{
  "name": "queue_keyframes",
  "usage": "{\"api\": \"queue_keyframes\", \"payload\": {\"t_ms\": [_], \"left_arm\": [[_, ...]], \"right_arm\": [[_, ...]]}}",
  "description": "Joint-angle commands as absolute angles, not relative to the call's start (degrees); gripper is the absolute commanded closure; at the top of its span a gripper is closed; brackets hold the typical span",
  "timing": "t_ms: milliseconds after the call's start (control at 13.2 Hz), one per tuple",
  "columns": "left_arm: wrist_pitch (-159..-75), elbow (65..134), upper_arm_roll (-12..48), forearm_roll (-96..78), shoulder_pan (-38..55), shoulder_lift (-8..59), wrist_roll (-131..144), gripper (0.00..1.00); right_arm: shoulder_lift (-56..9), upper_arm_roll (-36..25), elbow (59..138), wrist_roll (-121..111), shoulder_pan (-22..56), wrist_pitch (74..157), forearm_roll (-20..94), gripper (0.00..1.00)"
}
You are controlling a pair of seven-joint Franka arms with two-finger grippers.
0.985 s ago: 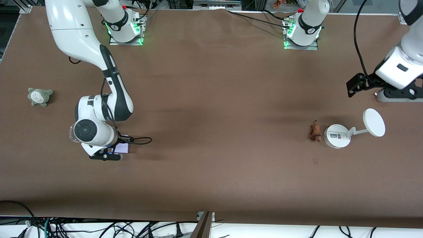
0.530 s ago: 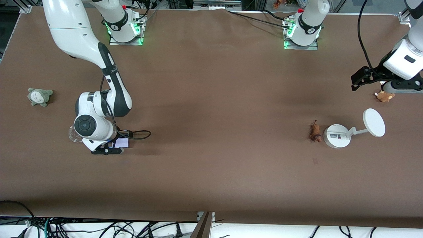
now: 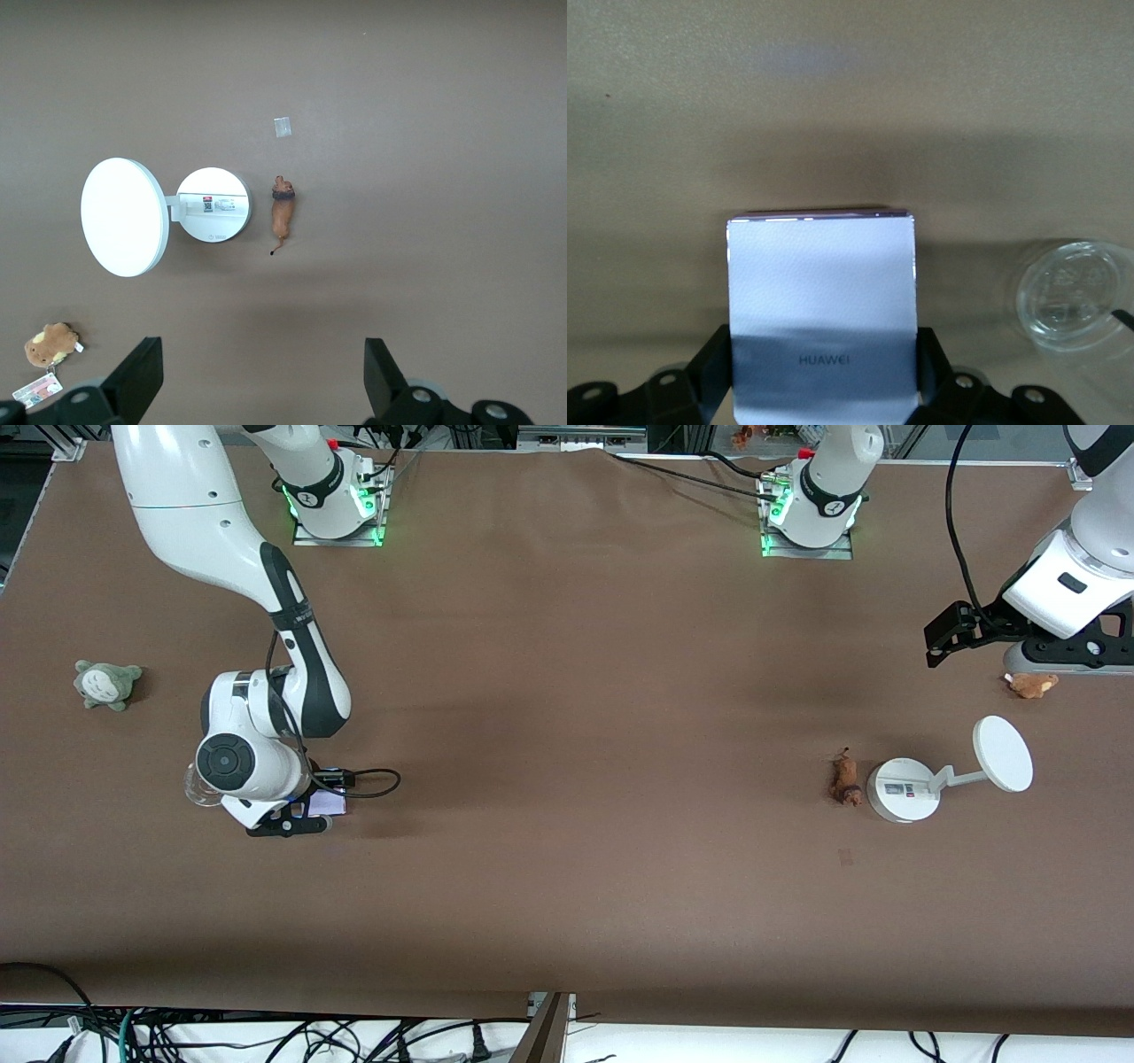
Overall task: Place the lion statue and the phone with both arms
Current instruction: 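Carry the phone toward the cup while the left gripper retracts, then lower the phone beside the glass cup and open the right gripper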
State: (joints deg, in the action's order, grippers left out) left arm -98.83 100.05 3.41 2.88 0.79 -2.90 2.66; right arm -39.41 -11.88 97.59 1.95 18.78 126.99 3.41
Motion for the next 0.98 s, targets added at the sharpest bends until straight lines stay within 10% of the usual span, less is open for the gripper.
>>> {"api": "queue_keyframes", "payload": {"t_ms": [0,909], "left_arm": [[-97.65,97.21,3.6,3.25,1.05,-1.15,1.58,0.0],[-97.56,96.77,3.6,3.16,1.23,-1.05,1.5,0.0]], "right_arm": [[-38.32,-11.25,98.62,0.53,18.28,127.36,4.4,0.01],[-32.62,-13.43,77.26,-3.5,18.28,103.29,3.51,0.0]]}}
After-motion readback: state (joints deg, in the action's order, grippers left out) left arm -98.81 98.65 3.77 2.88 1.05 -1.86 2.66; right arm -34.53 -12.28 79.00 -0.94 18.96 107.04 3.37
